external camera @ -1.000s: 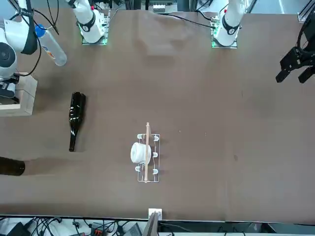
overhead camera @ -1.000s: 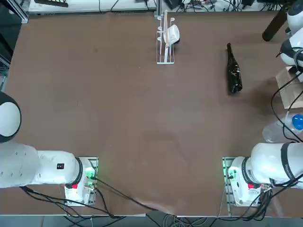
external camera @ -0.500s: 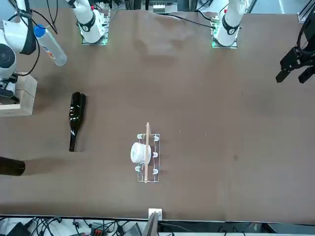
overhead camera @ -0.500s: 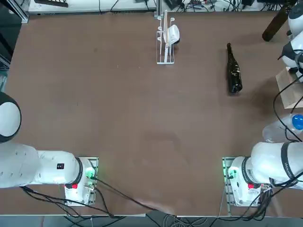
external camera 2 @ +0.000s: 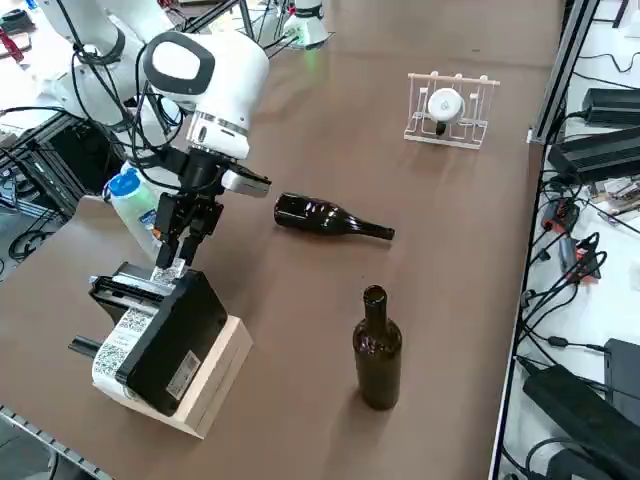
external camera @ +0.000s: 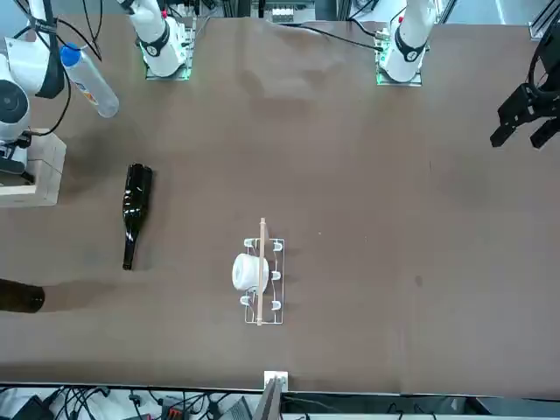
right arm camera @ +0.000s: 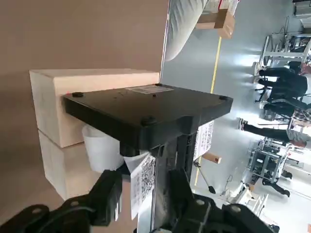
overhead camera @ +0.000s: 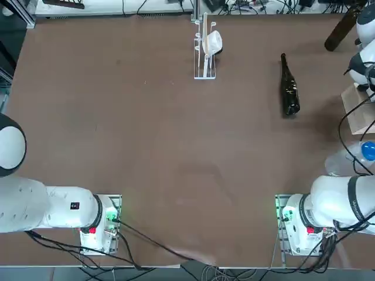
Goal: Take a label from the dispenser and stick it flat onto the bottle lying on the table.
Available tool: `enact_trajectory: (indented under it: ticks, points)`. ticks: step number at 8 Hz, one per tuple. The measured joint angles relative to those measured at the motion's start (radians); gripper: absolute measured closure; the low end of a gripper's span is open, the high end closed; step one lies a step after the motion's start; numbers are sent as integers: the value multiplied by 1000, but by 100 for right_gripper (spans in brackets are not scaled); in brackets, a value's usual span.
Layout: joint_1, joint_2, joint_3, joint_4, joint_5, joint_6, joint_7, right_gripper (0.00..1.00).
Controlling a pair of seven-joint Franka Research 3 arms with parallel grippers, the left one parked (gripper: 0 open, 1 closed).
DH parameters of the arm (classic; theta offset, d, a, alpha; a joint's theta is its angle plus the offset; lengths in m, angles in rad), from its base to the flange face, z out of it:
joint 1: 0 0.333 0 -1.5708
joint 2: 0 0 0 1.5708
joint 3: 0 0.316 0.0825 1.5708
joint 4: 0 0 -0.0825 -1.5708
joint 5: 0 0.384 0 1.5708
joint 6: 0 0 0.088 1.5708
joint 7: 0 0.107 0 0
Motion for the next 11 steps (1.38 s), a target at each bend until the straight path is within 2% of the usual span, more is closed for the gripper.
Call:
enact_trajectory:
  ticks: [3, 9, 11]
  points:
    - [-2, 2, 0, 0, 0, 0, 0, 53]
    - [-9, 10, 0, 0, -17, 0, 1, 58]
    - [-11, 11, 0, 0, -17, 0, 1, 64]
